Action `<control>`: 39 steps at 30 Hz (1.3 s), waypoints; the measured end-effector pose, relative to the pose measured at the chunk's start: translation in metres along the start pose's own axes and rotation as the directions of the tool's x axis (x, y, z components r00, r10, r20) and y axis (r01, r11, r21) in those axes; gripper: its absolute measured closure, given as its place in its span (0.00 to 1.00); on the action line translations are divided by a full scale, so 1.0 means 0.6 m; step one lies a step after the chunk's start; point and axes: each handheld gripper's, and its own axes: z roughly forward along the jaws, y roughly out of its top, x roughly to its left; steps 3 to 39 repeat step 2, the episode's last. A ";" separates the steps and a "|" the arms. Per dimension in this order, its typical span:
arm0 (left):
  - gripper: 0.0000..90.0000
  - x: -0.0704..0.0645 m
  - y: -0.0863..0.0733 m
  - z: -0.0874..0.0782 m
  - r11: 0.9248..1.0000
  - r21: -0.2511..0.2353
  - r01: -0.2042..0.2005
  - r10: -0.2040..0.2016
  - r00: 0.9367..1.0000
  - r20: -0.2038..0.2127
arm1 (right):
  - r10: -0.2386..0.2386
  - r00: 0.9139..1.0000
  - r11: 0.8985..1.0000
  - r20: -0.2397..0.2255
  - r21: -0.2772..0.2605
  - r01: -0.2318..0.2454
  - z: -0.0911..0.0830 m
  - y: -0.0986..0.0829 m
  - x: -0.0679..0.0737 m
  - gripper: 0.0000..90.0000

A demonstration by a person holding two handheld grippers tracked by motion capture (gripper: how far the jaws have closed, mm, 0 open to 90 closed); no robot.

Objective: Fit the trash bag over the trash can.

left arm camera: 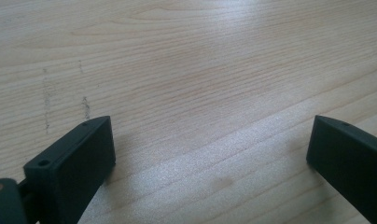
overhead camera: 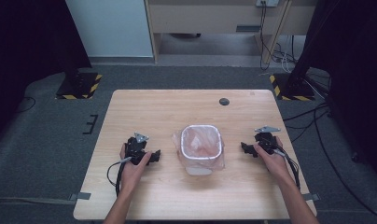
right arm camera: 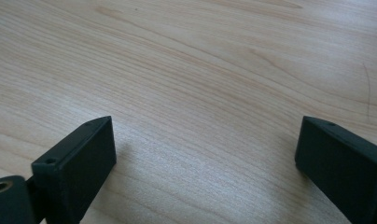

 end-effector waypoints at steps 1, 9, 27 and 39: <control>0.00 0.000 0.000 0.000 1.000 0.000 0.000 0.000 1.000 0.000 | 0.000 1.000 1.000 0.003 0.001 0.000 0.000 0.000 0.000 0.04; 0.00 0.000 0.000 0.000 1.000 0.000 0.001 -0.001 1.000 0.001 | 0.002 1.000 1.000 0.006 0.003 -0.002 0.000 0.000 0.000 0.04; 0.00 0.000 0.000 0.000 1.000 0.000 0.001 -0.001 1.000 0.001 | 0.002 1.000 1.000 0.006 0.003 -0.002 0.000 0.000 0.000 0.04; 0.00 0.000 0.000 0.000 1.000 0.000 0.001 -0.001 1.000 0.001 | 0.002 1.000 1.000 0.006 0.003 -0.002 0.000 0.000 0.000 0.04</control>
